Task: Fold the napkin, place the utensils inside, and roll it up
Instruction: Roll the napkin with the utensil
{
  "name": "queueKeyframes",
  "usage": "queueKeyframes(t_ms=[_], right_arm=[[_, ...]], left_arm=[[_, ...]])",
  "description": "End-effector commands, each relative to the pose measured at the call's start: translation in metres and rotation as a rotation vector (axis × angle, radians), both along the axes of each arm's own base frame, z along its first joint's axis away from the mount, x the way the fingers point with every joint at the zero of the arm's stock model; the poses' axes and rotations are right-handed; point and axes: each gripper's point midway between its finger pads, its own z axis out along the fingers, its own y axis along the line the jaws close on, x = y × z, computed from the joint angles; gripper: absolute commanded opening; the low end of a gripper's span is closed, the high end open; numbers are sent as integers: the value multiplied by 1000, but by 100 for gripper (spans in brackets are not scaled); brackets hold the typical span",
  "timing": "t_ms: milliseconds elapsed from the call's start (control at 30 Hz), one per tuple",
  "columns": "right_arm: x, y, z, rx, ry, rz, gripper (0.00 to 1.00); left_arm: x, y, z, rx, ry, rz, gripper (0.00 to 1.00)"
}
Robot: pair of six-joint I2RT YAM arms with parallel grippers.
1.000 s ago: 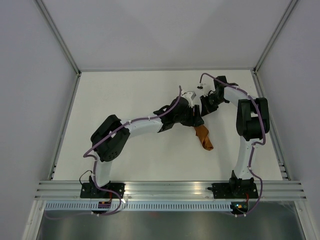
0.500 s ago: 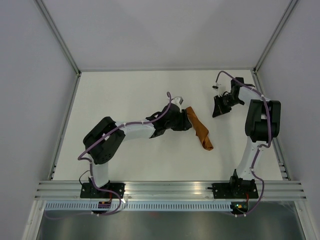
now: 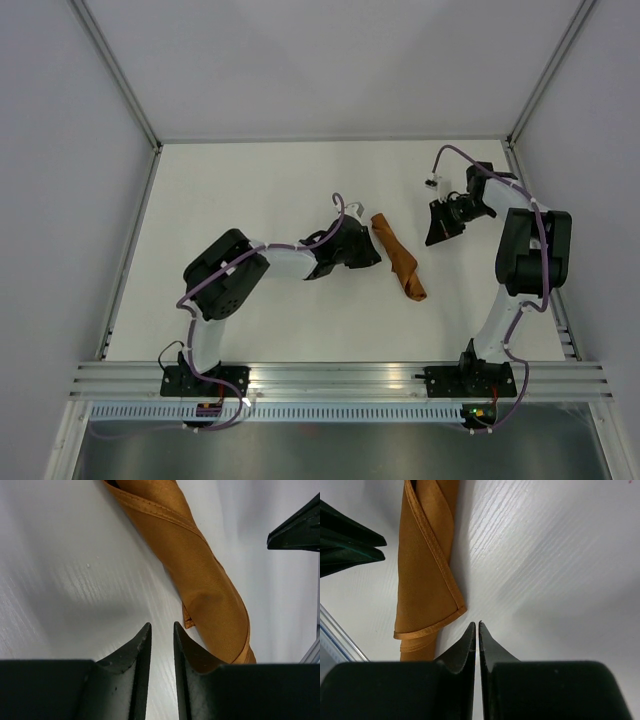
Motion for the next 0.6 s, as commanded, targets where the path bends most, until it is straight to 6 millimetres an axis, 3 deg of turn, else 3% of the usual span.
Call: queueKeyframes(t_ms=[0,133,567], right_arm=[[-4,13,4,67,7,58,8],[-3,19,3,52,-15,68,8],[-30,30,-27,16,83,117,6]], left_arm=[[4,-14,6,-55,13,35,28],[5,-21,2,-57,18,31,26],[7,-39,0,-58,28,17,25]])
